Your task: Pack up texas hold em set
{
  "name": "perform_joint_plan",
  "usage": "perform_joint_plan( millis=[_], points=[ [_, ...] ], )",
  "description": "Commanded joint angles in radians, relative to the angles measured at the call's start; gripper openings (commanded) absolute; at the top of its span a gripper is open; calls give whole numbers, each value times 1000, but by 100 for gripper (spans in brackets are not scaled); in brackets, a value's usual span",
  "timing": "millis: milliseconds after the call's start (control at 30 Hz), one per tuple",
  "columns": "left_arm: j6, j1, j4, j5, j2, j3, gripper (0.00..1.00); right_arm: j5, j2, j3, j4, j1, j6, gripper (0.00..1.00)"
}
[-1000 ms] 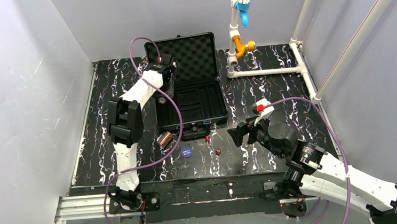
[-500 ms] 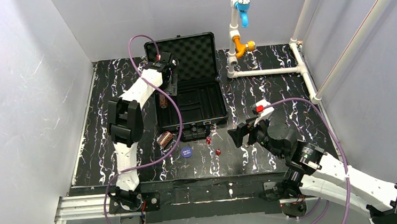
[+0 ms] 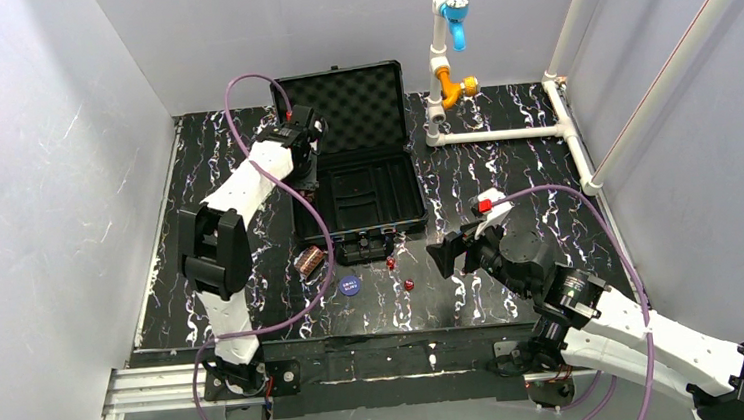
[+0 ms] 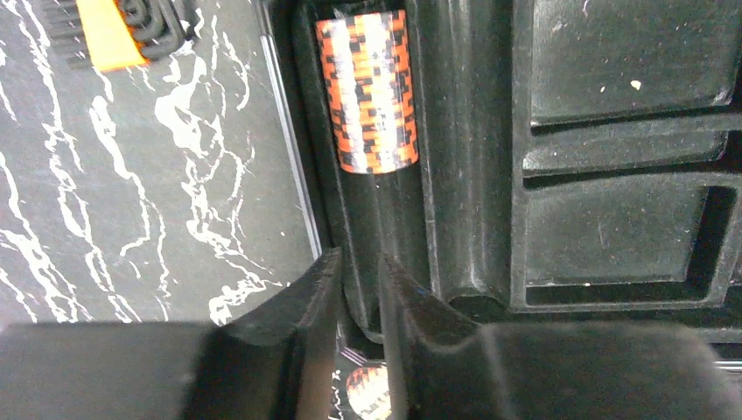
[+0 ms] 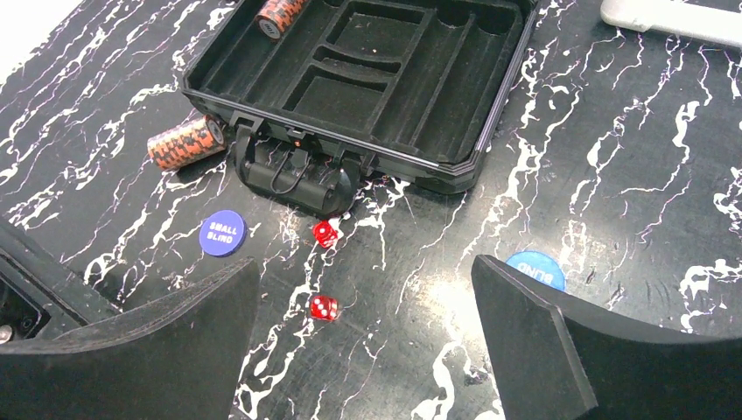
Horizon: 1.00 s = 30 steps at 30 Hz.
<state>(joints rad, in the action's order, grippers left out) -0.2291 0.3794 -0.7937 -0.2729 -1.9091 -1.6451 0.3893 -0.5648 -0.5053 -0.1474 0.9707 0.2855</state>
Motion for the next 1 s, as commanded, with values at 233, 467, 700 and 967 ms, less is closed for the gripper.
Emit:
perform_joint_plan(
  millis=[233,467,700,967],
  points=[
    [-49,6,-8,31,-19,57,12,-6,10,-6,44,2,7,98],
    [-53,6,9,-9,-92,34,12,-1,23,-5,37,1,14,98],
    [-59,6,38,-47,-132,20,12,-1,23,-4,35,1,14,98],
    [-63,1,84,-101,-160,-12,11,0,19,-4,38,0,10,98]
  ],
)
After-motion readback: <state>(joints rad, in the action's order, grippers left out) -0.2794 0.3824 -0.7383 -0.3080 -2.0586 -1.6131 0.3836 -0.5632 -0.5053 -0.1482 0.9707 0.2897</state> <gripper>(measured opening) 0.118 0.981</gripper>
